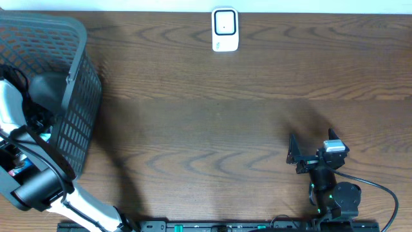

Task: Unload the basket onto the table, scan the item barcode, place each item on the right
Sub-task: 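Reach the left gripper into the basket and grasp the mint-green wipes pack, then carry the green pack with the left gripper and drop it near the scanner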

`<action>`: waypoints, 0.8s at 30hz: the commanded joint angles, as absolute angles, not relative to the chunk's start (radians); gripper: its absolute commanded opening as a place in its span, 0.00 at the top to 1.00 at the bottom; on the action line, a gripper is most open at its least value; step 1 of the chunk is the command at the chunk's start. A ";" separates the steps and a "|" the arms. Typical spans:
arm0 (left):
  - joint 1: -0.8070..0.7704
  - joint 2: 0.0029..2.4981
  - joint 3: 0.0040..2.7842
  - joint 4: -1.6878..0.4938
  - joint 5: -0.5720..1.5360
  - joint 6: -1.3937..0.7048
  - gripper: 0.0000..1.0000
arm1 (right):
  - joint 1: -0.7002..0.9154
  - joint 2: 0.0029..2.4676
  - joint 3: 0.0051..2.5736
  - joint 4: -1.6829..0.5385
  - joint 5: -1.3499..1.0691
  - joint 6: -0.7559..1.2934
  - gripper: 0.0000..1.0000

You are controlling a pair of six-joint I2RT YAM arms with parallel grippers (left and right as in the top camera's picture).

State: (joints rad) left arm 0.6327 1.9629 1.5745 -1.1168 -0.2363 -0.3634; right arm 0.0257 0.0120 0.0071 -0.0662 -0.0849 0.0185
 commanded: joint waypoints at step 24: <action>0.583 1.289 1.748 -0.822 0.484 -0.384 0.93 | 0.033 0.007 0.006 -0.070 -0.080 0.033 0.01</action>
